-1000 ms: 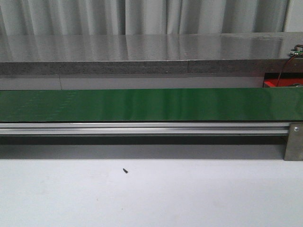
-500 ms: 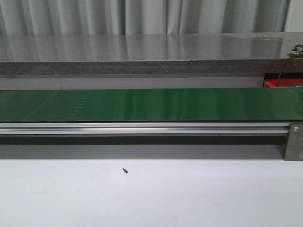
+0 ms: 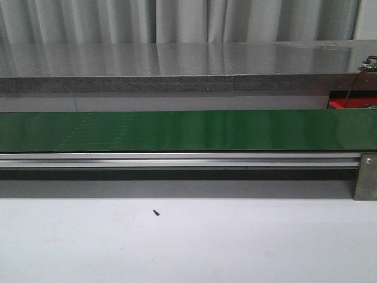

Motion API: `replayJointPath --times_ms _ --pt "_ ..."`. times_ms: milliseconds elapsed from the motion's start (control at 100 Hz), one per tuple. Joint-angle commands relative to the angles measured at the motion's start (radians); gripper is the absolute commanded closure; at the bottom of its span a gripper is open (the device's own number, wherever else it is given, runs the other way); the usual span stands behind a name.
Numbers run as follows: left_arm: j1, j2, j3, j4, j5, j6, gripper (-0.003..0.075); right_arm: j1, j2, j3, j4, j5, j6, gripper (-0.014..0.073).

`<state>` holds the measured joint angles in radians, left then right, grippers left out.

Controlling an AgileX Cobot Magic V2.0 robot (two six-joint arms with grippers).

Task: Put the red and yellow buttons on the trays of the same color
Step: 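Move the left gripper over the cluster of red and yellow buttons, then lower the open left gripper around a yellow push button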

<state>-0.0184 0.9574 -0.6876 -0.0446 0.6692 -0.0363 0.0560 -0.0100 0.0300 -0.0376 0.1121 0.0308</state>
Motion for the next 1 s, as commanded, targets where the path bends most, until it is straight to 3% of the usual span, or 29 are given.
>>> replayJointPath --times_ms 0,60,90,230,340,720,990 --pt "0.000 -0.017 -0.036 -0.004 -0.061 0.001 0.0120 -0.005 -0.018 -0.019 -0.009 -0.079 -0.001 0.0661" --pt "0.001 -0.017 -0.036 -0.012 -0.057 -0.009 0.0013 -0.005 -0.018 -0.019 -0.009 -0.079 -0.001 0.0661" --pt "0.001 -0.017 -0.036 -0.014 -0.043 -0.009 0.0000 -0.005 -0.018 -0.019 -0.009 -0.079 -0.001 0.0661" --pt "0.003 -0.017 -0.043 -0.004 0.021 -0.009 0.0068 -0.005 -0.018 -0.019 -0.009 -0.079 -0.001 0.0661" --pt "0.032 -0.017 -0.081 0.027 0.096 -0.020 0.0079 -0.005 -0.018 -0.019 -0.009 -0.079 -0.001 0.0661" --pt "0.366 0.058 -0.300 -0.007 0.156 -0.030 0.0079 -0.005 -0.018 -0.019 -0.009 -0.079 -0.001 0.0661" --pt "0.516 0.232 -0.334 -0.003 0.134 -0.028 0.0079 -0.005 -0.018 -0.019 -0.009 -0.079 -0.001 0.0661"
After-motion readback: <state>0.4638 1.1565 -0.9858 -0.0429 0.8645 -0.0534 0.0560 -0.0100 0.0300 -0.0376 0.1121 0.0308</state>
